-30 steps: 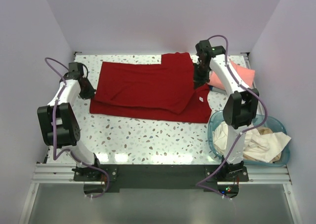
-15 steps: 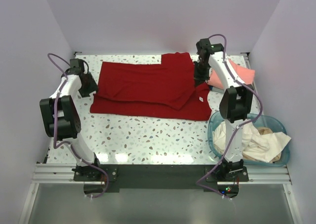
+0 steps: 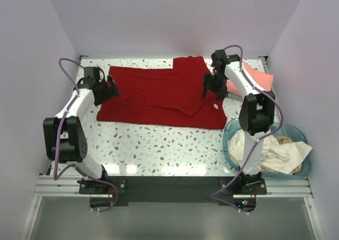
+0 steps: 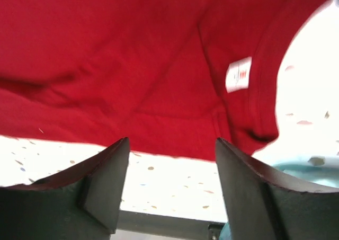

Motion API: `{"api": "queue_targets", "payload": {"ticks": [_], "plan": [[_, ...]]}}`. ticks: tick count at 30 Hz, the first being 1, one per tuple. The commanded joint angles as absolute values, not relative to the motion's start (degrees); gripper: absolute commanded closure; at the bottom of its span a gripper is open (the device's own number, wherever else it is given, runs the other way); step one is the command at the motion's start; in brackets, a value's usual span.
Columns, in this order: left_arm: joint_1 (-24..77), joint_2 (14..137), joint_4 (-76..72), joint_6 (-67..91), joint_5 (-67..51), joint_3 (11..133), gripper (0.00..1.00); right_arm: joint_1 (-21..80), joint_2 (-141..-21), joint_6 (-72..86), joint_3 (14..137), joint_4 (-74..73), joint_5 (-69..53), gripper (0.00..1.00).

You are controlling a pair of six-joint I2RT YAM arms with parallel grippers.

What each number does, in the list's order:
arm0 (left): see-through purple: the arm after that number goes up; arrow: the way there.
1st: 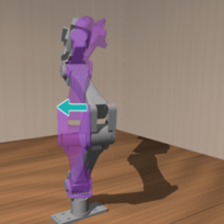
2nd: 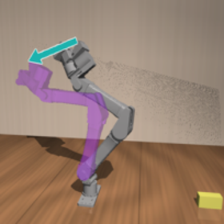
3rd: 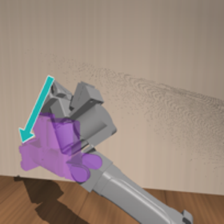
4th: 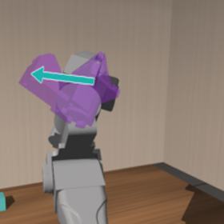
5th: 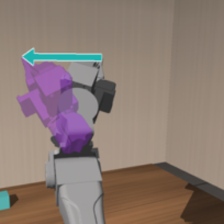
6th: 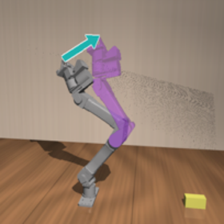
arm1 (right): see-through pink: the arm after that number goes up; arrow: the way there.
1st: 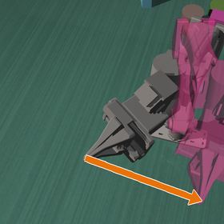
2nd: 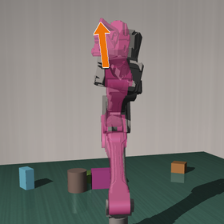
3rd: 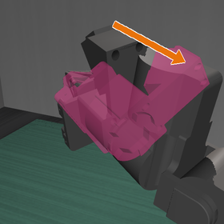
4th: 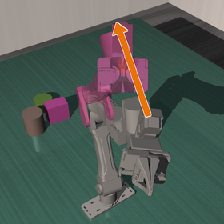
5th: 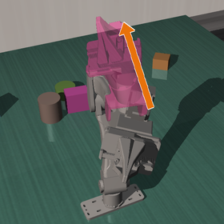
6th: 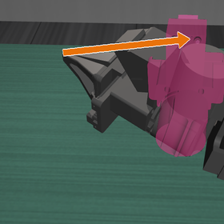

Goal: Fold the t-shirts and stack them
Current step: Fold the tshirt

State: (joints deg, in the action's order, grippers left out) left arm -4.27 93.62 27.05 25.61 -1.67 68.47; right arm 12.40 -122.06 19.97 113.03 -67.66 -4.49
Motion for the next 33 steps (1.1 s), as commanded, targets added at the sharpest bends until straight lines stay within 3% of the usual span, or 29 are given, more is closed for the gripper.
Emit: {"api": "queue_targets", "payload": {"ticks": [1,9,15,33], "plan": [[-3.78,91.58,20.4,30.49,-7.46,62.94,0.12,12.22,-113.22,20.13,102.33,-63.2,-7.11,0.34],[-5.0,94.74,9.58,36.47,-15.19,50.9,0.08,12.48,-108.2,21.09,86.58,-56.08,-11.68,0.49],[-10.01,95.8,9.93,34.64,-15.91,46.85,0.07,16.07,-108.1,21.97,86.48,-53.53,-14.5,0.5],[-10.02,91.06,13.45,29.53,-14.59,44.39,0.05,22.06,-119.97,26.72,91.31,-47.37,-18.02,0.52]]}}
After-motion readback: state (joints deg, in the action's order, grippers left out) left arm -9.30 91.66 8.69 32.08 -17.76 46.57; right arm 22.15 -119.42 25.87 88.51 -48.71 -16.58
